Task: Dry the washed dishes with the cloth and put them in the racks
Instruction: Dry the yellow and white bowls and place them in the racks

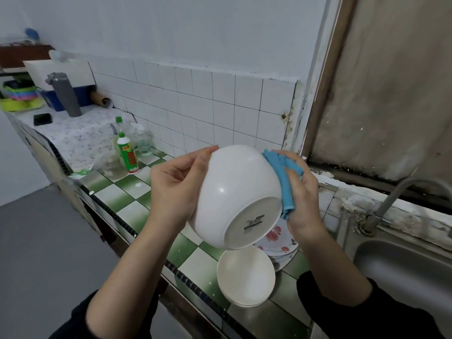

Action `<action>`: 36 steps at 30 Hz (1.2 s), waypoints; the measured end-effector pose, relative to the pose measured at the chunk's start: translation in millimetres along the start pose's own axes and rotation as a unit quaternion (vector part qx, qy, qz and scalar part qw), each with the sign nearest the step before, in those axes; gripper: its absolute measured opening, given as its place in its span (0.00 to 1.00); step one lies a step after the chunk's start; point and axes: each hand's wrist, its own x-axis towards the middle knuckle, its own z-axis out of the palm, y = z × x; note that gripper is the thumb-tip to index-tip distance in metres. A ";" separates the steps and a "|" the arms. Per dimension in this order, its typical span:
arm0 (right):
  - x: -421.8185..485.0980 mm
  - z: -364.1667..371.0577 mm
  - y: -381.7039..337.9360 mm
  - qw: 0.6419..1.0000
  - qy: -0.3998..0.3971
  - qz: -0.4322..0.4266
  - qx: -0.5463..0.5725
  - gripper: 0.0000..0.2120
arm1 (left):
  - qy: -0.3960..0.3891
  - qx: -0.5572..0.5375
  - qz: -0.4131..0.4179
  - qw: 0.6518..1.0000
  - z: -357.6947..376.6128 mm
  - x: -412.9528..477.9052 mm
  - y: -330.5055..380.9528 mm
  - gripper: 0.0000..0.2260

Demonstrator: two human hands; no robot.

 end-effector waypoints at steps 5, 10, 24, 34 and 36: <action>0.8 -0.7 0.3 0.992 0.065 0.105 -0.009 0.09 | -0.003 0.018 0.041 0.999 5.9 -0.5 -4.1 0.09; 7.0 7.7 -30.6 0.961 -0.022 -0.131 -0.242 0.08 | -0.016 0.099 0.102 0.990 21.3 -3.7 -12.7 0.03; -3.9 34.2 -40.5 0.899 -0.092 -0.307 -0.298 0.13 | 0.036 0.097 0.138 0.985 25.6 -4.6 -6.8 0.05; -7.4 43.4 2.7 0.942 -0.014 -0.270 -0.199 0.15 | 0.229 -0.038 -0.051 0.971 -1.1 10.3 6.2 0.08; -15.4 56.6 -3.1 0.926 -0.068 -0.295 -0.227 0.15 | 0.243 -0.030 -0.064 0.968 -1.9 7.4 4.2 0.09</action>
